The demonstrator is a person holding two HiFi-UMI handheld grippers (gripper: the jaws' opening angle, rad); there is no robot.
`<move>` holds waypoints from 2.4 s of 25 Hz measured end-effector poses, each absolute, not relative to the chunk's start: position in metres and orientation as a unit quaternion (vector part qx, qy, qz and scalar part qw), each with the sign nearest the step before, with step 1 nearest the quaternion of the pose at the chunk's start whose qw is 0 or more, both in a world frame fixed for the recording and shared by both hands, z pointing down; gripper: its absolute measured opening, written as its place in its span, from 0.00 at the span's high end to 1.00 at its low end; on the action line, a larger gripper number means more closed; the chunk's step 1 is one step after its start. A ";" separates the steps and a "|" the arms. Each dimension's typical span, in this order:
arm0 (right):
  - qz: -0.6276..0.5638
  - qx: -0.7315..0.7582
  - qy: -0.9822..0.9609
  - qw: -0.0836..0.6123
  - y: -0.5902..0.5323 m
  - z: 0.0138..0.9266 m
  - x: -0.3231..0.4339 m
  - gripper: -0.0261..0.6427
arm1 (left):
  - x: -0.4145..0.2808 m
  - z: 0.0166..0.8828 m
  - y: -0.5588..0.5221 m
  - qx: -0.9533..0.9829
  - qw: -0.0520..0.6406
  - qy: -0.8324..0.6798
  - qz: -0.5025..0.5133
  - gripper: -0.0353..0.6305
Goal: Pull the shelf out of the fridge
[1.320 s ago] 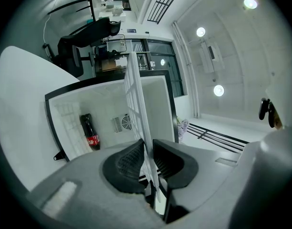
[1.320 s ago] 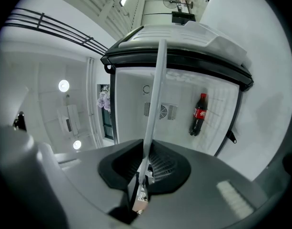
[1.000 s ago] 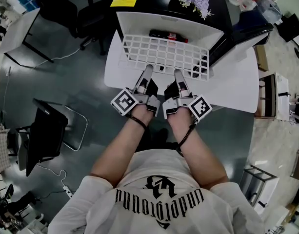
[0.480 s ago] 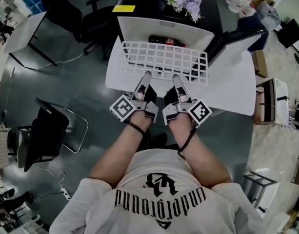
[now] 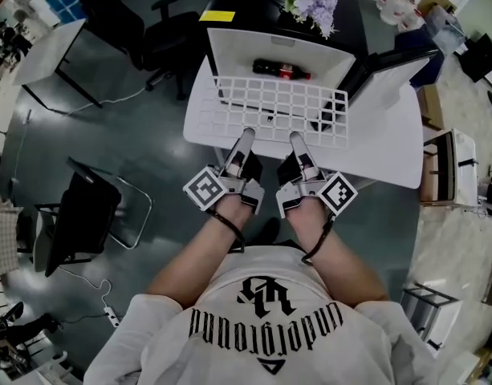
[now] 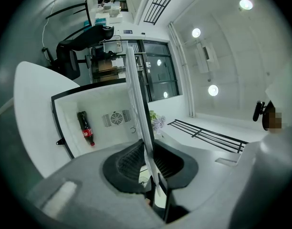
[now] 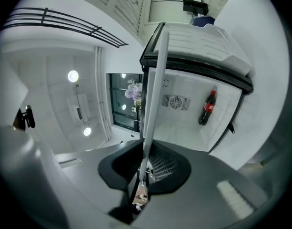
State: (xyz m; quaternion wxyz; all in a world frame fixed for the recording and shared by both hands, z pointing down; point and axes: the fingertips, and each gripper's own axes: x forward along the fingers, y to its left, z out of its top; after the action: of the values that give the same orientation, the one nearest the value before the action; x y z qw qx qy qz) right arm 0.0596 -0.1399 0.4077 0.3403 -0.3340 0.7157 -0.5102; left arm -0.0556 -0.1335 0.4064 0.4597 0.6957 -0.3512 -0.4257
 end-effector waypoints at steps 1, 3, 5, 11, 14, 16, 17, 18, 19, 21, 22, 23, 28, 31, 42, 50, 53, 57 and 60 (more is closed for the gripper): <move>-0.510 -0.334 0.716 0.339 -0.135 0.406 0.057 0.90 | -0.058 0.404 -0.129 0.697 0.460 -0.349 -0.426 0.85; -0.510 -0.335 0.716 0.340 -0.123 0.403 0.052 0.90 | -0.064 0.399 -0.118 0.703 0.457 -0.341 -0.426 0.85; -0.509 -0.335 0.715 0.342 -0.109 0.400 0.047 0.90 | -0.069 0.395 -0.107 0.709 0.456 -0.334 -0.421 0.86; -0.505 -0.333 0.718 0.344 -0.069 0.397 0.027 0.90 | -0.087 0.393 -0.069 0.719 0.468 -0.317 -0.404 0.86; -0.502 -0.333 0.720 0.345 -0.047 0.395 0.017 0.90 | -0.096 0.392 -0.049 0.725 0.471 -0.310 -0.395 0.86; -0.500 -0.334 0.720 0.346 -0.032 0.394 0.010 0.90 | -0.103 0.390 -0.034 0.727 0.474 -0.304 -0.393 0.86; -0.499 -0.334 0.720 0.347 -0.023 0.393 0.006 0.90 | -0.107 0.388 -0.026 0.728 0.475 -0.301 -0.392 0.86; -0.499 -0.334 0.720 0.348 -0.012 0.390 0.002 0.90 | -0.111 0.385 -0.016 0.729 0.476 -0.297 -0.391 0.86; -0.497 -0.334 0.720 0.350 0.001 0.385 -0.003 0.90 | -0.115 0.381 -0.004 0.731 0.476 -0.294 -0.390 0.86; -0.493 -0.335 0.722 0.352 0.026 0.378 -0.012 0.90 | -0.124 0.375 0.021 0.736 0.475 -0.287 -0.387 0.86; -0.491 -0.335 0.723 0.352 0.036 0.377 -0.016 0.90 | -0.127 0.374 0.030 0.738 0.476 -0.284 -0.385 0.86; -0.490 -0.335 0.724 0.351 0.043 0.378 -0.018 0.90 | -0.129 0.376 0.036 0.739 0.478 -0.282 -0.383 0.86; -0.491 -0.338 0.730 0.336 0.049 0.379 -0.018 0.90 | -0.129 0.379 0.039 0.739 0.489 -0.272 -0.375 0.86; -0.490 -0.338 0.732 0.332 0.053 0.369 -0.021 0.90 | -0.131 0.371 0.043 0.743 0.490 -0.269 -0.370 0.86; -0.503 -0.335 0.726 0.327 0.082 0.367 -0.025 0.90 | -0.134 0.364 0.068 0.746 0.494 -0.260 -0.363 0.86; -0.496 -0.331 0.735 0.324 0.088 0.366 -0.030 0.90 | -0.137 0.367 0.074 0.746 0.497 -0.257 -0.360 0.86; -0.499 -0.334 0.731 0.324 0.084 0.365 -0.030 0.90 | -0.138 0.363 0.069 0.745 0.500 -0.254 -0.361 0.86; -0.499 -0.329 0.734 0.323 0.062 0.362 -0.030 0.90 | -0.137 0.363 0.048 0.744 0.499 -0.257 -0.363 0.86; -0.497 -0.328 0.736 0.322 0.066 0.369 -0.029 0.90 | -0.136 0.368 0.053 0.744 0.496 -0.253 -0.368 0.86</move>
State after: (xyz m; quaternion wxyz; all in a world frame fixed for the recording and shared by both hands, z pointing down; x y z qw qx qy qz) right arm -0.0290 0.0663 0.3689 0.3217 -0.3280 0.7359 -0.4973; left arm -0.1358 0.0530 0.3683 0.4961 0.7443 -0.2535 -0.3683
